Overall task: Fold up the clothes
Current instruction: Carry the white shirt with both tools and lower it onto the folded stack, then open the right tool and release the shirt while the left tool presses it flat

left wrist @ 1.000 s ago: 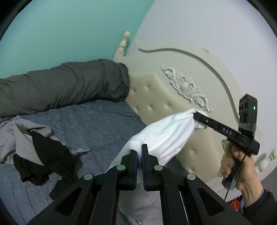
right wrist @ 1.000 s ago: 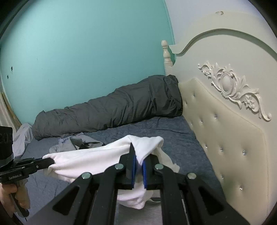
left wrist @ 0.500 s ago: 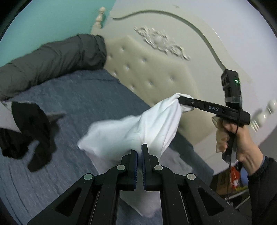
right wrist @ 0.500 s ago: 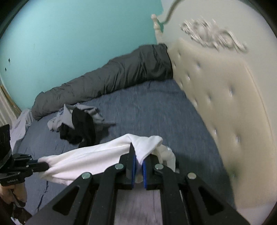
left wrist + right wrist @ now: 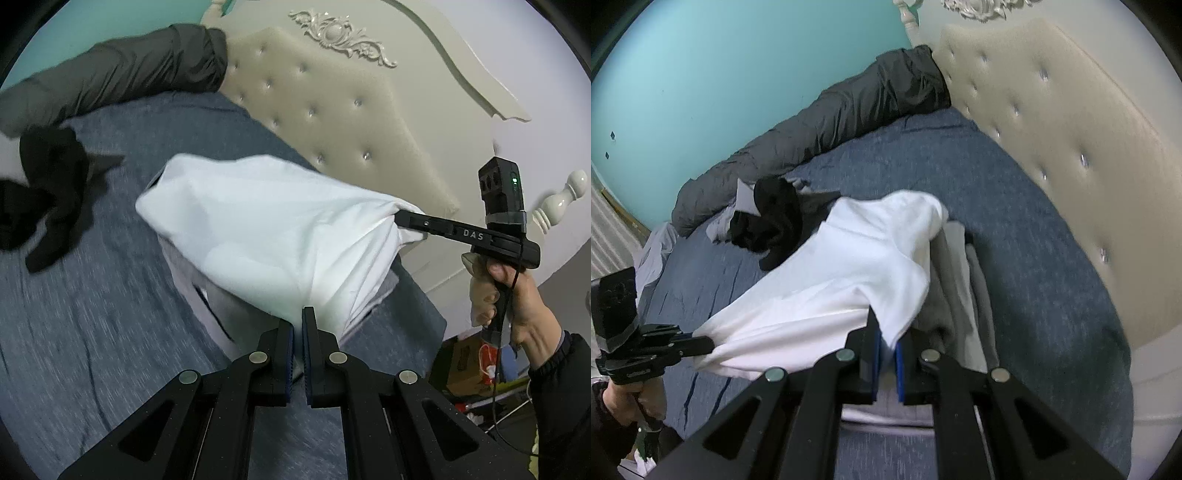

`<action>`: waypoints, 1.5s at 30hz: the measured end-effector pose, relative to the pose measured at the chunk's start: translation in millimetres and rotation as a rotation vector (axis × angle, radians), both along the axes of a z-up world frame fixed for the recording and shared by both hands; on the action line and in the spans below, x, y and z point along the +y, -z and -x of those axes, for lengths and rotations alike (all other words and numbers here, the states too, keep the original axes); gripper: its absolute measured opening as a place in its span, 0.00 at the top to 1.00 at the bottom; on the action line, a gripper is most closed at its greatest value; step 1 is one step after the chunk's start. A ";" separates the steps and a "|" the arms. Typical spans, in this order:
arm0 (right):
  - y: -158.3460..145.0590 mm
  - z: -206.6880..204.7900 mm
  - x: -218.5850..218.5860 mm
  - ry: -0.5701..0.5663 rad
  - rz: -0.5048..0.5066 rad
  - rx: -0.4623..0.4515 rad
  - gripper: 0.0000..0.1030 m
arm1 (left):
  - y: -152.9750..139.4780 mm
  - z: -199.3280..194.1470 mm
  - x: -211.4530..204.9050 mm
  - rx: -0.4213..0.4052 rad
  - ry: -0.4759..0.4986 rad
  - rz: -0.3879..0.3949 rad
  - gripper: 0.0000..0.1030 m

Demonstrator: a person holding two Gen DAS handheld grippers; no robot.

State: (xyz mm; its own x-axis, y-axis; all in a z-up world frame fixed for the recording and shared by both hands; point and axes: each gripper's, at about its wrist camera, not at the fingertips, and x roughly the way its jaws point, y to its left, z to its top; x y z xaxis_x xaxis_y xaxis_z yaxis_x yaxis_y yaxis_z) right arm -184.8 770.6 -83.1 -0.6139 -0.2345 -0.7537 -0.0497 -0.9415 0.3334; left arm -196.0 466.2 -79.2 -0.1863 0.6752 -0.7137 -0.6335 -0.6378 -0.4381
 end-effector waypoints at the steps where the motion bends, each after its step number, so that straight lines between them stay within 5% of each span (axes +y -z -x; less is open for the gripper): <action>1: 3.7 -4.2 -0.6 -0.002 0.005 -0.008 0.94 | 2.6 -2.6 -1.2 -0.006 -0.005 0.000 0.96; 23: 73.3 -38.3 9.9 0.010 0.121 -0.090 0.93 | 60.4 -26.0 -4.7 -0.068 -0.035 0.035 0.96; 32: 64.3 -50.6 22.6 0.038 0.088 -0.084 0.77 | 42.0 -24.0 -23.6 -0.011 -0.082 0.001 0.93; 38: 33.9 -57.1 38.1 0.106 0.098 0.020 0.77 | 23.3 -6.8 -29.5 0.050 -0.123 -0.015 0.94; 45: 15.2 -13.3 41.4 0.127 0.103 0.027 0.74 | 27.2 8.5 -14.3 0.063 -0.125 -0.010 0.93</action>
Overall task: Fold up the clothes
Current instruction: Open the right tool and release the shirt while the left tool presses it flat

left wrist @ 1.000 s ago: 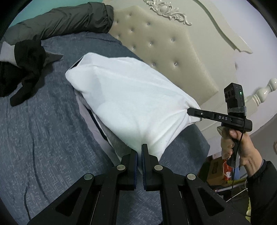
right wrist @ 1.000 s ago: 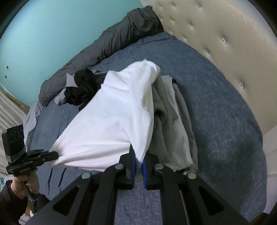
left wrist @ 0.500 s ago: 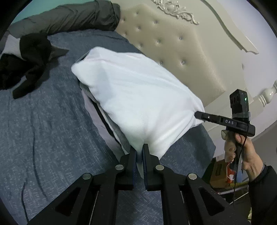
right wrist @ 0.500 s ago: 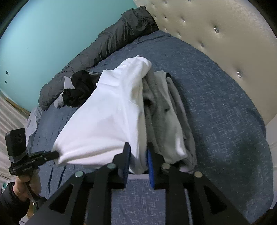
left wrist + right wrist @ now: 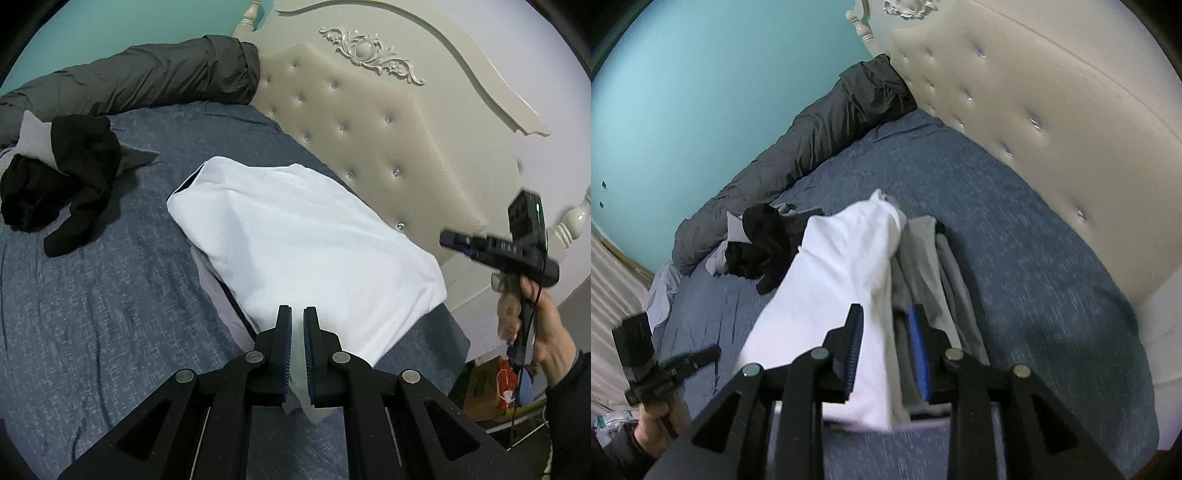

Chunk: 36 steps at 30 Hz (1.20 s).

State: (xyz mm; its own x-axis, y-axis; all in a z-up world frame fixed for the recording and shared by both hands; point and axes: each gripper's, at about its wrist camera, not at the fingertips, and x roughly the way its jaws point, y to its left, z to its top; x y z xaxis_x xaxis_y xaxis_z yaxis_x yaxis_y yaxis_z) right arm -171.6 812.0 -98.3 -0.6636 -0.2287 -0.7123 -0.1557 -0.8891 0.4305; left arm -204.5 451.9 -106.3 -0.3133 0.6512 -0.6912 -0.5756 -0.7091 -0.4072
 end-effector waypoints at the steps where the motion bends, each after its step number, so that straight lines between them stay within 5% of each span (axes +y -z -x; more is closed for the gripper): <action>1: -0.5 9.2 -0.5 -0.003 -0.004 -0.012 0.71 | 2.0 1.1 2.0 0.000 -0.001 0.002 0.93; 15: 14.6 155.9 -29.3 -0.137 -0.174 -0.169 0.71 | 33.7 14.9 8.5 0.036 0.007 0.021 0.93; 29: 54.2 212.9 -13.6 -0.118 -0.234 -0.296 0.71 | 51.2 13.0 11.0 0.040 0.030 -0.016 0.93; 30: 56.9 214.7 -15.3 -0.125 -0.243 -0.302 0.72 | 52.1 12.9 11.0 0.042 0.031 -0.016 0.93; 32: 57.9 213.8 -16.2 -0.135 -0.233 -0.278 0.95 | 53.4 12.7 10.9 0.044 0.031 -0.017 0.93; 36: 57.1 211.1 -13.3 -0.106 -0.256 -0.246 1.00 | 54.8 13.3 10.5 0.040 0.028 -0.024 0.93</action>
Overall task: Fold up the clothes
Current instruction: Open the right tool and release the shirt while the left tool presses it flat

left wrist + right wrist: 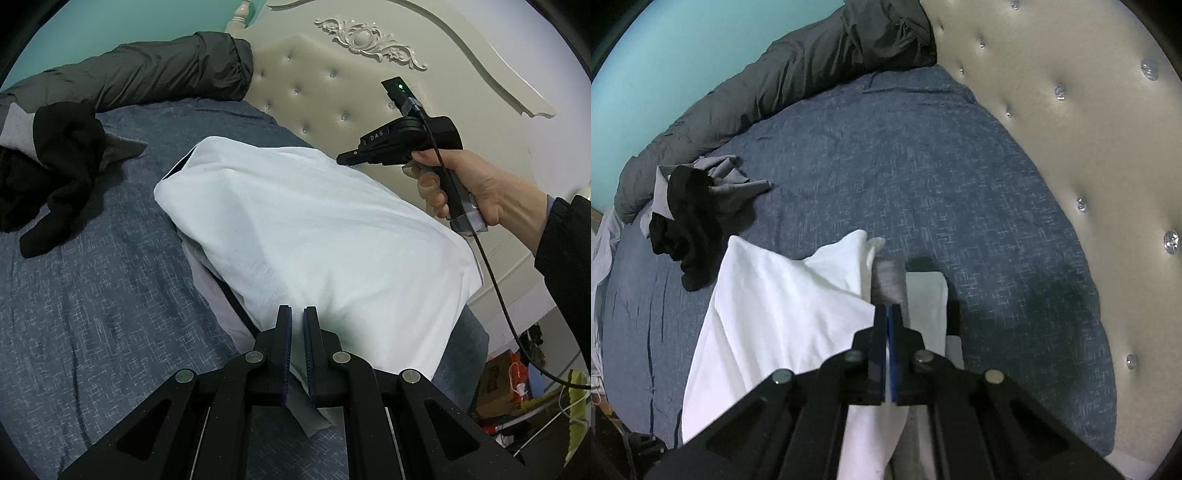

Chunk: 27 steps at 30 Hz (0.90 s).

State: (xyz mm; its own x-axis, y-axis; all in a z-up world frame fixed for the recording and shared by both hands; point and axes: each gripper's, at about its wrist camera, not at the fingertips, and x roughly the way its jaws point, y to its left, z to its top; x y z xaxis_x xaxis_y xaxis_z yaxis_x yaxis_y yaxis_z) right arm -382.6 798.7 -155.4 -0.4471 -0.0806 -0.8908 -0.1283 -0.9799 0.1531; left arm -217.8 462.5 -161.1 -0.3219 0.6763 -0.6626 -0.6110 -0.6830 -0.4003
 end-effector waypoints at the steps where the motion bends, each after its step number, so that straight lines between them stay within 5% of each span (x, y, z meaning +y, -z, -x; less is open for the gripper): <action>1: -0.6 -0.4 2.3 0.016 -0.018 0.009 1.00 | 0.2 -0.2 -0.3 -0.001 -0.002 -0.001 0.93; 6: -3.0 -1.4 14.4 0.095 -0.071 0.046 1.00 | 2.7 -1.4 -1.7 0.002 0.003 -0.002 0.93; 14: 19.3 4.5 21.0 0.131 -0.125 -0.036 1.00 | 3.7 -0.9 -1.9 -0.005 0.000 -0.004 0.93; 21: 11.5 1.6 9.8 0.088 -0.121 -0.006 0.99 | 3.6 -0.2 -3.1 -0.012 0.000 -0.001 0.93; 25: -12.0 -11.4 9.5 0.093 -0.099 0.051 0.73 | 2.2 0.6 -3.6 -0.015 0.001 0.006 0.93; 27: -22.8 -21.4 6.7 0.078 -0.083 0.074 0.72 | 0.3 0.0 -5.4 -0.018 -0.004 0.003 0.93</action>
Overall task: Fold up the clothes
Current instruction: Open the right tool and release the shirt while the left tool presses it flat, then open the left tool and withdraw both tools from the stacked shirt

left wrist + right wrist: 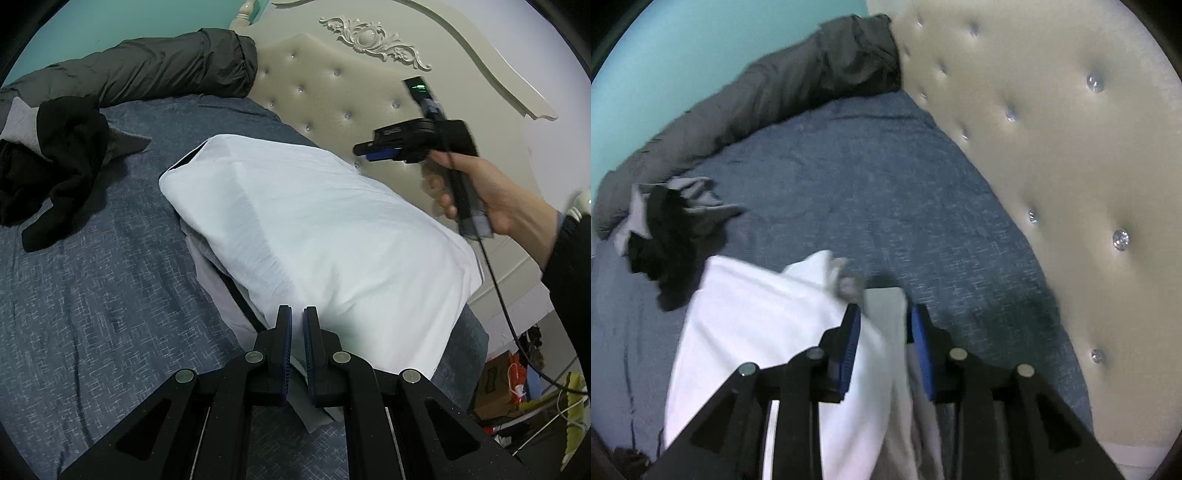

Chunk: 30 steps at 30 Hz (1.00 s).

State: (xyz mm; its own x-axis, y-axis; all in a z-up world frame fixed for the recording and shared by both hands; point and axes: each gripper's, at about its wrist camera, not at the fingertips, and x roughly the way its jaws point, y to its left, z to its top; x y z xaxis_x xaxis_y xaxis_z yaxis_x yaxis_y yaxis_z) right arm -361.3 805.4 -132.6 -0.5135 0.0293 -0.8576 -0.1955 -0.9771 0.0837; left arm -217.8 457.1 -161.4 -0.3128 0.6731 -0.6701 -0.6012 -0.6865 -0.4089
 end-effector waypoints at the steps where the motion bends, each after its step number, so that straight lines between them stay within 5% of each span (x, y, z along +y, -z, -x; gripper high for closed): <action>1: -3.0 -7.2 -2.4 -0.016 -0.010 -0.003 0.72 | -1.6 -1.0 -1.2 0.000 -0.002 -0.002 0.93; 13: -18.5 -113.3 -34.6 -0.071 0.097 0.082 0.72 | -22.8 -22.6 -5.2 0.031 -0.002 0.004 0.93; 19: -9.1 -154.9 -51.6 -0.025 0.011 0.115 0.72 | -18.2 -28.4 0.3 0.036 -0.005 0.048 0.93; 30: -11.6 -210.0 -47.9 0.081 0.088 0.197 0.72 | -31.0 -46.3 -9.3 0.045 -0.034 0.084 0.93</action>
State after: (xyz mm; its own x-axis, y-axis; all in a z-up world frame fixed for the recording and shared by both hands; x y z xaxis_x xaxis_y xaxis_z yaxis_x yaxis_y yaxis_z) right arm -151.3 757.5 -121.1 -0.6701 0.0070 -0.7423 -0.2446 -0.9462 0.2119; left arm -171.5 447.8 -130.4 -0.3656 0.6035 -0.7086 -0.5930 -0.7378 -0.3224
